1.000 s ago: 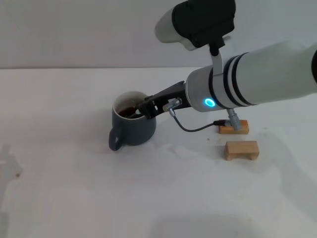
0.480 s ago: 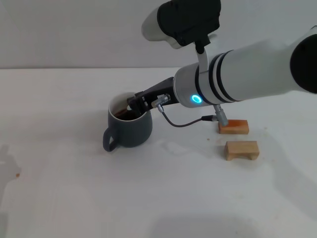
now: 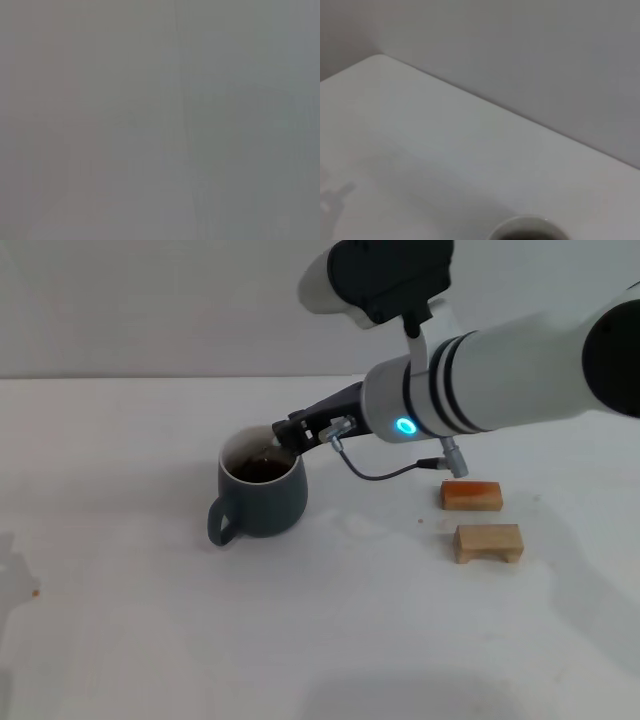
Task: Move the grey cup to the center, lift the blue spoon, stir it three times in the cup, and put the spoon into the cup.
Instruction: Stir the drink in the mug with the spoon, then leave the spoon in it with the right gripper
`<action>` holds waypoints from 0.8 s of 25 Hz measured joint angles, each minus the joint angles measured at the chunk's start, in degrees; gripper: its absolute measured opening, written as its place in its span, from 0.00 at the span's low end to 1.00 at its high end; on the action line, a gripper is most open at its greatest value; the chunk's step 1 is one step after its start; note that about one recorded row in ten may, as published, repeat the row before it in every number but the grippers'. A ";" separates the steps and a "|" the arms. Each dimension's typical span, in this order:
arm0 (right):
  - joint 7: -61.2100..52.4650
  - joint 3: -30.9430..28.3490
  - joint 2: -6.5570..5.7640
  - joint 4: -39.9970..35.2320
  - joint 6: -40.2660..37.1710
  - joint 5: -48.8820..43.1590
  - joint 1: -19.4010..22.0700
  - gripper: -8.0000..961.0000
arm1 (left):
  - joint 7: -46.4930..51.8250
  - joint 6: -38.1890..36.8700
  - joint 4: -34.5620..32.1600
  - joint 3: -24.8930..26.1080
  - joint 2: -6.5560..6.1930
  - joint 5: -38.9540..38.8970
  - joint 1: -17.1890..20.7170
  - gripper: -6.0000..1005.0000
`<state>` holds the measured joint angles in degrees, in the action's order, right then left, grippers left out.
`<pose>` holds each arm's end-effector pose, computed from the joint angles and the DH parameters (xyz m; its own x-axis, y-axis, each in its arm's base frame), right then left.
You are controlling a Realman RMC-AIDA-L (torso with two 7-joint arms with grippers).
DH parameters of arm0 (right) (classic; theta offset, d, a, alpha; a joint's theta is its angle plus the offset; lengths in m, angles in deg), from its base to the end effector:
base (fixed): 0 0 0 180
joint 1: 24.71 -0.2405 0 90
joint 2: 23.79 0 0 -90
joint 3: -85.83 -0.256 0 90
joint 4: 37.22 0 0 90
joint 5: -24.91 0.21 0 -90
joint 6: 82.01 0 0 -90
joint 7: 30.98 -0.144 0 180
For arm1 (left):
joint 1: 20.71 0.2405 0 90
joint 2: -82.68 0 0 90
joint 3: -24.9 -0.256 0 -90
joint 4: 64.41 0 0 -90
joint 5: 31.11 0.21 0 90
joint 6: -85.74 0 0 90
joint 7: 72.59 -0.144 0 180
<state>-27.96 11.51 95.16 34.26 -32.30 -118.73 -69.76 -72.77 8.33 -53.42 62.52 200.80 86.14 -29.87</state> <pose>0.0600 0.3886 -0.0868 0.8210 -0.5307 -0.2105 -0.5619 -0.6858 -0.4626 -0.3874 0.2302 0.0049 0.7811 -0.0244 0.6239 0.6239 0.0713 -0.7783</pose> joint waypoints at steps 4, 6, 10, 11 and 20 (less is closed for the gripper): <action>0.12 -0.90 -0.07 -0.03 0.22 -1.11 0.57 0.18 | 0.01 -0.08 0.00 -0.01 0.05 -0.01 0.20 0.00; 0.23 -1.36 -0.09 0.43 0.65 -1.86 1.16 0.18 | 0.01 -0.10 0.00 -0.01 0.05 -0.01 0.26 0.00; 0.80 -1.89 -0.11 1.52 1.83 -2.05 2.47 0.18 | 0.01 -0.17 0.00 -0.01 0.08 -0.01 0.31 0.00; 0.80 -1.89 -0.11 1.52 1.83 -2.05 2.47 0.18 | 0.01 -0.20 0.00 -0.01 0.09 -0.01 0.31 0.00; 0.75 -0.89 0.10 4.35 4.59 1.02 3.27 0.18 | 0.01 -0.47 0.00 -0.01 0.09 -0.01 0.13 0.00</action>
<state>-27.21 10.63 95.26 38.61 -27.71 -117.70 -66.49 -72.76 7.86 -53.42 62.51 200.89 86.13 -29.73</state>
